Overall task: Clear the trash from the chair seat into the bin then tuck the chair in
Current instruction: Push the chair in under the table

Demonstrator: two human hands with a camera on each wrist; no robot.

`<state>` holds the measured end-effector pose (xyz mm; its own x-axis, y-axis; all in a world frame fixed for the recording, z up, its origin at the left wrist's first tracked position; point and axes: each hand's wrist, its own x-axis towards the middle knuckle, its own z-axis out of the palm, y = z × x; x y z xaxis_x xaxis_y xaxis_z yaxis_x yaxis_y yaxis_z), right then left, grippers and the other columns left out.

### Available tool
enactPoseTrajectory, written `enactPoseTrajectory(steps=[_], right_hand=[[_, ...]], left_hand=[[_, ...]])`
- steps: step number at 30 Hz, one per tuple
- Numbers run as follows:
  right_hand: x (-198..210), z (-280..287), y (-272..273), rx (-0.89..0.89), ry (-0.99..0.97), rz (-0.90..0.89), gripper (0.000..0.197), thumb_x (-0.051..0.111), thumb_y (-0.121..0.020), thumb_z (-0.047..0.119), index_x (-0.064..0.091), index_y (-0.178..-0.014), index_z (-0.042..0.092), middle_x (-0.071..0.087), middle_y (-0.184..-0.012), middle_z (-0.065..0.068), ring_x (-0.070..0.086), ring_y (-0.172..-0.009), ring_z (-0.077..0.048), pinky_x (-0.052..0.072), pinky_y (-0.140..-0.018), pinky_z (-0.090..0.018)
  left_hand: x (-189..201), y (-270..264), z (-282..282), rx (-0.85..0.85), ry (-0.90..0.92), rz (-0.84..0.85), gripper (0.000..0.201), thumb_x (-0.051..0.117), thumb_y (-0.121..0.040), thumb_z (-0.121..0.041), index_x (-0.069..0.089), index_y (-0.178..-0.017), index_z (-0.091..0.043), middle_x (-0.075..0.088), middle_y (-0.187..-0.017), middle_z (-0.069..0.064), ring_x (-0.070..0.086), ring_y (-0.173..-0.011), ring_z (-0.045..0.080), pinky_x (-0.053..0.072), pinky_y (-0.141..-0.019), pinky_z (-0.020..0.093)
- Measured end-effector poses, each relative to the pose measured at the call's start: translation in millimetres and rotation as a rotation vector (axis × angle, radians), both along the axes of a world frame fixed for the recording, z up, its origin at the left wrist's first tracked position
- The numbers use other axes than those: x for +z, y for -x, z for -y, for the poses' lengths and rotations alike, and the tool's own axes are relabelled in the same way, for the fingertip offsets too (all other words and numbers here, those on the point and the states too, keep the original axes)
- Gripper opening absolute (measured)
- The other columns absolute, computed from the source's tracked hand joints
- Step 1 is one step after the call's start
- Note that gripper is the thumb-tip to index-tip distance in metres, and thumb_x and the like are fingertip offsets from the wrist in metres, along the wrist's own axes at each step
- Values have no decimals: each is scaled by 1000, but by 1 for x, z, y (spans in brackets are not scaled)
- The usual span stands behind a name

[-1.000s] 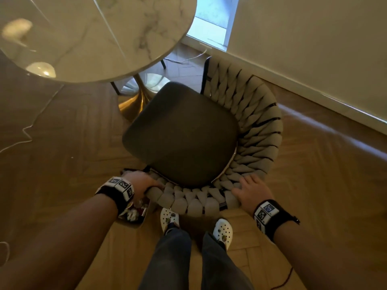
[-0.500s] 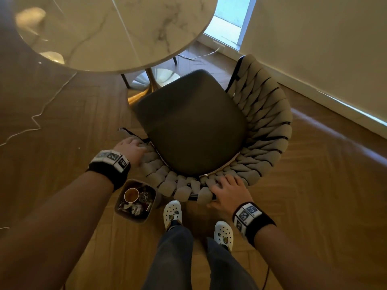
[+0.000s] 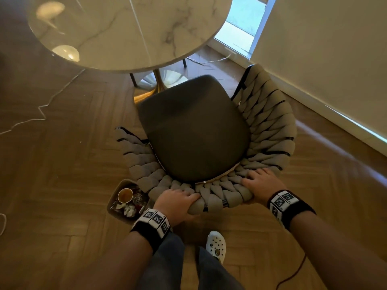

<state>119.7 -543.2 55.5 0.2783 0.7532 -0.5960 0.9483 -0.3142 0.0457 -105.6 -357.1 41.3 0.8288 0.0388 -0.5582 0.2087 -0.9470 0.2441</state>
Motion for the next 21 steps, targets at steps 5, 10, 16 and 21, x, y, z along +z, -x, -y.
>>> enactPoseTrajectory(steps=[5,10,16,21], right_hand=[[-3,-10,-8,3,-35,14,60,63,-74,62,52,-123,30,53,-129,-5,49,-118,-29,32,-105,-45],[-5,-38,-25,-16,-71,20,55,63,-75,62,54,-120,31,54,-125,-4,50,-116,-27,33,-103,-45],[-3,-70,-58,-13,-50,35,54,59,-78,61,50,-124,35,50,-129,-3,46,-119,-28,31,-104,-44],[2,-85,-96,-4,-30,35,54,56,-79,63,49,-126,37,49,-130,-2,45,-121,-27,30,-107,-43]], left_hand=[[-4,-7,-18,-50,-40,13,70,37,-91,-73,30,-150,-36,65,-126,-3,63,-106,20,47,-82,35],[-5,-28,-51,-36,-55,57,65,41,-90,-71,34,-147,-39,68,-117,-6,66,-96,16,52,-77,32],[-11,-59,-75,-24,-117,67,62,41,-89,-72,38,-142,-40,71,-107,-5,67,-87,17,50,-68,32],[-14,-87,-74,6,-123,107,62,39,-90,-73,42,-140,-37,72,-98,-5,67,-79,16,39,-62,28]])
